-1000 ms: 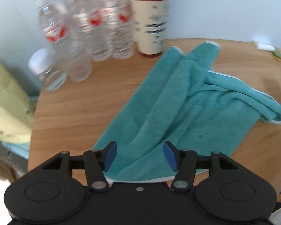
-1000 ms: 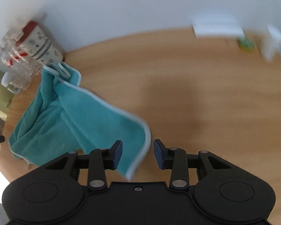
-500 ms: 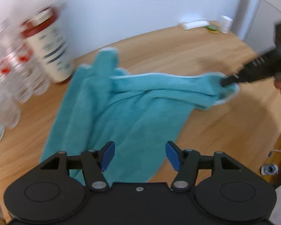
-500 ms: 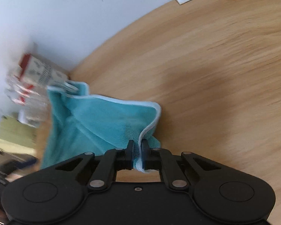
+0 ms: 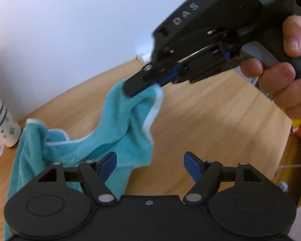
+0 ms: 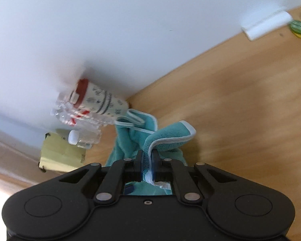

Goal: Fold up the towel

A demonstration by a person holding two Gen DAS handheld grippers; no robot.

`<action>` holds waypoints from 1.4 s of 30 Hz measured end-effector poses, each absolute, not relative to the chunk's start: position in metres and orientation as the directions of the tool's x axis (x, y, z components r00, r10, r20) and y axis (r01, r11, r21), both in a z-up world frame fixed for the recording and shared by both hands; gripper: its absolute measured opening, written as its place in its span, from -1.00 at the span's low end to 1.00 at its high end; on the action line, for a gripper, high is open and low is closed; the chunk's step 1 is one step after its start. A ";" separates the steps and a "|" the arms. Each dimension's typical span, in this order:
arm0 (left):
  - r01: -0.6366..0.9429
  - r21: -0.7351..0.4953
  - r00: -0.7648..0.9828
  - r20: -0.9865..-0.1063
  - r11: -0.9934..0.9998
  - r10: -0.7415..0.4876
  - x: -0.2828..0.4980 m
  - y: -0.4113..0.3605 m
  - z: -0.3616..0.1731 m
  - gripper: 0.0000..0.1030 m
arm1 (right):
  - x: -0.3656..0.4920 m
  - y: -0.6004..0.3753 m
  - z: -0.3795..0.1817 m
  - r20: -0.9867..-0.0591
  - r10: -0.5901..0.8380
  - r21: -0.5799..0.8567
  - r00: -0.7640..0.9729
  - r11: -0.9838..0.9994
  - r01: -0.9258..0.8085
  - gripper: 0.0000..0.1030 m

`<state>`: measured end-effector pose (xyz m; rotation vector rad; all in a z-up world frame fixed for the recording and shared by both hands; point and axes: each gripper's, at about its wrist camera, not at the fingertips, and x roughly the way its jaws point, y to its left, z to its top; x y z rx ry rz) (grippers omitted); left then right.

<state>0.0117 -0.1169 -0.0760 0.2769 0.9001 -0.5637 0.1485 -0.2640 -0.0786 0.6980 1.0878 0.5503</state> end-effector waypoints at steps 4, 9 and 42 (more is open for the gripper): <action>0.492 0.029 0.559 -0.777 0.870 -0.291 0.015 -0.127 -0.083 0.07 | 0.156 -0.265 -0.076 -0.589 0.721 0.756 0.366 0.651 -0.066 -0.85; 0.437 0.109 0.600 -0.775 0.893 -0.199 0.016 -0.139 -0.098 -0.70 | 0.162 -0.272 -0.074 -0.564 0.744 0.777 0.358 0.625 -0.076 -0.85; 0.387 -0.267 0.416 -0.804 0.882 -0.426 0.094 -0.149 -0.113 -0.86 | 0.182 -0.363 -0.076 -0.731 0.482 0.433 0.482 0.875 -0.218 -0.33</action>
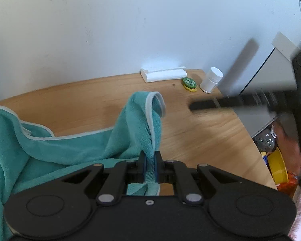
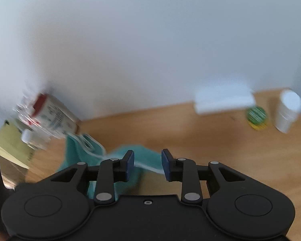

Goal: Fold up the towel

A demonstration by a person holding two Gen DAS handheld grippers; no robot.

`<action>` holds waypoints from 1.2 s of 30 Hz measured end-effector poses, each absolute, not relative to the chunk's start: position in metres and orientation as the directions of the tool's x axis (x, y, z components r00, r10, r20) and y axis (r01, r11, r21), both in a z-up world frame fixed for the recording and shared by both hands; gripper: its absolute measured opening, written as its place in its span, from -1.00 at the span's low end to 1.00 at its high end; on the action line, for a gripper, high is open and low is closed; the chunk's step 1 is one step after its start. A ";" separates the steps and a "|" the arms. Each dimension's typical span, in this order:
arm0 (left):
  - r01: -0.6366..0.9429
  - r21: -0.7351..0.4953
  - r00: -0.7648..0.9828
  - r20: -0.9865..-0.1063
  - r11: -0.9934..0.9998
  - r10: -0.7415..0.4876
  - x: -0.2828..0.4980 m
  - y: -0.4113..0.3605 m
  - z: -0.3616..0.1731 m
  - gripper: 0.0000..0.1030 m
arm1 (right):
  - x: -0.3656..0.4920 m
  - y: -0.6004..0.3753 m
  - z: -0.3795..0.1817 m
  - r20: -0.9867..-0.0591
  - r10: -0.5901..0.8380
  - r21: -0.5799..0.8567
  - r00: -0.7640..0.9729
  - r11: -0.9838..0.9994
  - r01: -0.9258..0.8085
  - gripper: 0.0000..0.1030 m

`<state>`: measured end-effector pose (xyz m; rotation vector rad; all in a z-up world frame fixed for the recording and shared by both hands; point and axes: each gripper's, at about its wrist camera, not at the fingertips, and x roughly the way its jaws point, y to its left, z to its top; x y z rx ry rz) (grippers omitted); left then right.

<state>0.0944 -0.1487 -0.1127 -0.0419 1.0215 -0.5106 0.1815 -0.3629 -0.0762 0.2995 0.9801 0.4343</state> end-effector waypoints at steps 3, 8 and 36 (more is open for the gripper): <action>0.388 -0.262 0.410 -0.809 0.884 -0.420 0.103 -0.150 -0.111 -0.86 | 0.156 -0.359 -0.089 -0.764 0.503 0.424 0.404 0.864 -0.272 -0.33; 0.383 -0.254 0.413 -0.813 0.888 -0.411 0.115 -0.157 -0.111 -0.86 | 0.122 -0.325 -0.120 -0.777 0.560 0.465 0.289 0.819 -0.336 -0.33; 0.384 -0.136 0.488 -0.810 0.913 -0.325 0.088 -0.073 -0.073 -0.19 | 0.132 -0.328 -0.128 -0.647 0.684 0.682 0.337 0.717 -0.145 -0.94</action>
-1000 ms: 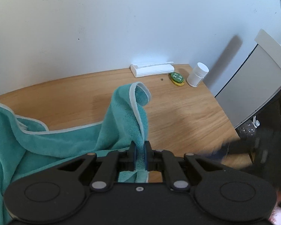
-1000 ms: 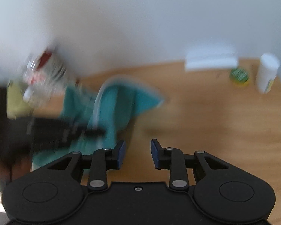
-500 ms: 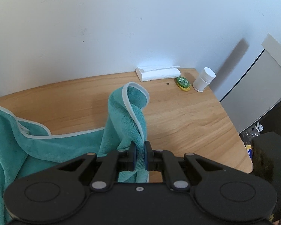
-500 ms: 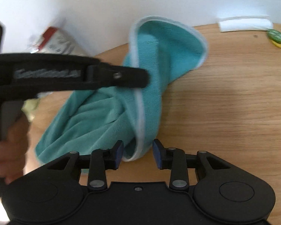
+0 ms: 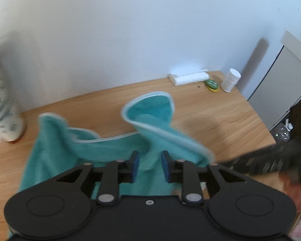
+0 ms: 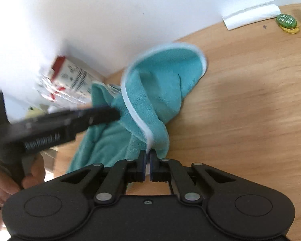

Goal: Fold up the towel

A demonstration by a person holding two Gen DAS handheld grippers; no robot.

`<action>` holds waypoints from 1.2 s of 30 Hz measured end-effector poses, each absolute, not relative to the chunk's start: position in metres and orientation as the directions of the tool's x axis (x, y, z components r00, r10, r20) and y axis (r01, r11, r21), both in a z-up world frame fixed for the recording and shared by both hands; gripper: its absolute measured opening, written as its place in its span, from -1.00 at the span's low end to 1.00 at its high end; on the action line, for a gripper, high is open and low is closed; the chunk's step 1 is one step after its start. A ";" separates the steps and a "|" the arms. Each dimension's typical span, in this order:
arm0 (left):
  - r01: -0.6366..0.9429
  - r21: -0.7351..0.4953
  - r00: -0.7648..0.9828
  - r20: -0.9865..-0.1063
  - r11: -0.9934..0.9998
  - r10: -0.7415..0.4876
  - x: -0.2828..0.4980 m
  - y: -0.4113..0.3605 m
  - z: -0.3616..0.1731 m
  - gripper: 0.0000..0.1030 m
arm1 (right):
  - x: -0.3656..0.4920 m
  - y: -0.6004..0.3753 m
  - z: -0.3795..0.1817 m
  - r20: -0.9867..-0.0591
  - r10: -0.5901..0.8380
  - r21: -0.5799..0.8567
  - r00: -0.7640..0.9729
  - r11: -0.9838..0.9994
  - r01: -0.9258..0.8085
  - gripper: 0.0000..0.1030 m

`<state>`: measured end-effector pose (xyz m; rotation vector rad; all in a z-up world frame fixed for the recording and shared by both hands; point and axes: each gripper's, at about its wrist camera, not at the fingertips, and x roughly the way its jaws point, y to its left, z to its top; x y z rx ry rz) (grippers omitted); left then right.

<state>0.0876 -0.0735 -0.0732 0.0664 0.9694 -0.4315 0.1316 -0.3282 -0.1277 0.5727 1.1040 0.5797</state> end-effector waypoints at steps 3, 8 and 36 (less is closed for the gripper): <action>0.363 -0.099 0.523 -0.801 0.926 -0.291 0.077 -0.039 -0.063 -0.19 | 0.131 -0.338 -0.122 -0.632 0.687 0.694 0.359 0.708 -0.134 -0.93; 0.286 0.040 0.529 -0.839 0.957 -0.123 0.076 0.018 -0.080 -0.20 | 0.128 -0.345 -0.116 -0.617 0.676 0.707 0.402 0.701 -0.093 -0.93; 0.346 0.196 0.415 -0.909 0.918 0.037 0.080 0.053 -0.157 -0.51 | 0.077 -0.388 -0.100 -0.789 0.366 0.462 0.494 0.883 0.083 -0.91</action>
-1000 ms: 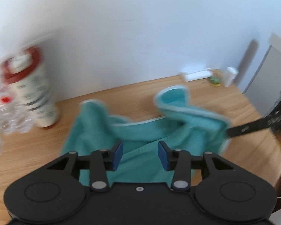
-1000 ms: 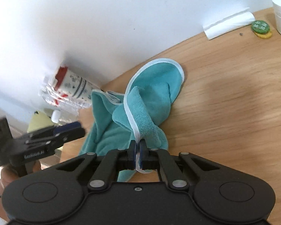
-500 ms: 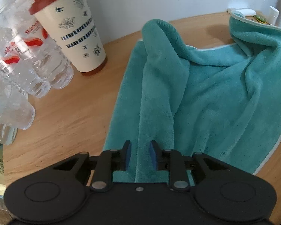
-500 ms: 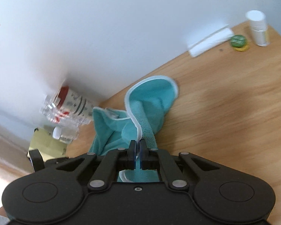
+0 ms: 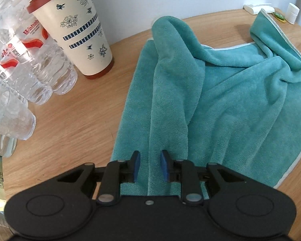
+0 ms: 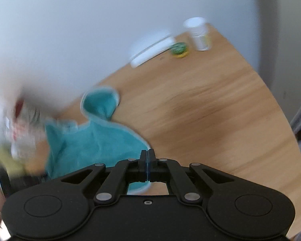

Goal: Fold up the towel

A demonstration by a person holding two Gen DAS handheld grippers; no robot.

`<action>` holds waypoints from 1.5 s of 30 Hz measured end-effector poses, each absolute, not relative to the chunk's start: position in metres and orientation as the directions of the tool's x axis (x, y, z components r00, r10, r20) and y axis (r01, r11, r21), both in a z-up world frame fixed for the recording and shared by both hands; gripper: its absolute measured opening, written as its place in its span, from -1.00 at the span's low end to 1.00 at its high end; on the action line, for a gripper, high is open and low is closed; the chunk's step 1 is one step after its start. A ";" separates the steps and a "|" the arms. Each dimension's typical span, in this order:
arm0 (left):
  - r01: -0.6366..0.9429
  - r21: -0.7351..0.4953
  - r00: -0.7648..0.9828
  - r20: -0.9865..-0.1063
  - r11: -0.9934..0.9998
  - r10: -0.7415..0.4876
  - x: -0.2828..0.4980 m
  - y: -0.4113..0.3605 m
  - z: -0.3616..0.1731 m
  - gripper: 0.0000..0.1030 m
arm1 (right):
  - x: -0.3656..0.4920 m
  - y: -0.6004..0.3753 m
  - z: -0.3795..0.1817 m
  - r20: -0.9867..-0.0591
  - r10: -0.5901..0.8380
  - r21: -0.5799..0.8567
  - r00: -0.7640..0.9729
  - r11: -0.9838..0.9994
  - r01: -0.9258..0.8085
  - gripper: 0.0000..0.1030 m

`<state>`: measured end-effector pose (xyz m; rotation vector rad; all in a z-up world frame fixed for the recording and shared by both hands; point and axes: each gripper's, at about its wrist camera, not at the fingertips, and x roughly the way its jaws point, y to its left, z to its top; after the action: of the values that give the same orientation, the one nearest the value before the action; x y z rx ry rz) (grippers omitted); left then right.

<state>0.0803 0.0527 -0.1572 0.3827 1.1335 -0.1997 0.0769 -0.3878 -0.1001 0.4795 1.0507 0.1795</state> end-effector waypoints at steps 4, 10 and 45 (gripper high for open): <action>0.327 0.187 0.416 -0.909 0.926 0.037 0.080 0.057 -0.154 -0.49 | 0.099 -0.359 -0.103 -0.810 0.317 0.344 0.492 0.938 -0.039 -0.60; 0.245 0.200 0.454 -0.888 0.949 0.070 0.081 0.075 -0.142 -0.49 | 0.162 -0.316 -0.100 -0.788 0.364 0.321 0.497 0.931 -0.173 -0.15; 0.239 0.104 0.414 -0.910 0.965 -0.005 0.097 0.093 -0.153 -0.89 | 0.283 -0.317 -0.121 -0.748 0.522 0.613 0.410 0.780 0.125 -0.95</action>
<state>0.0975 0.0933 -0.1528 0.2319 1.1365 -0.1551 0.2832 -0.3174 -0.1209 0.6621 1.1407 0.2743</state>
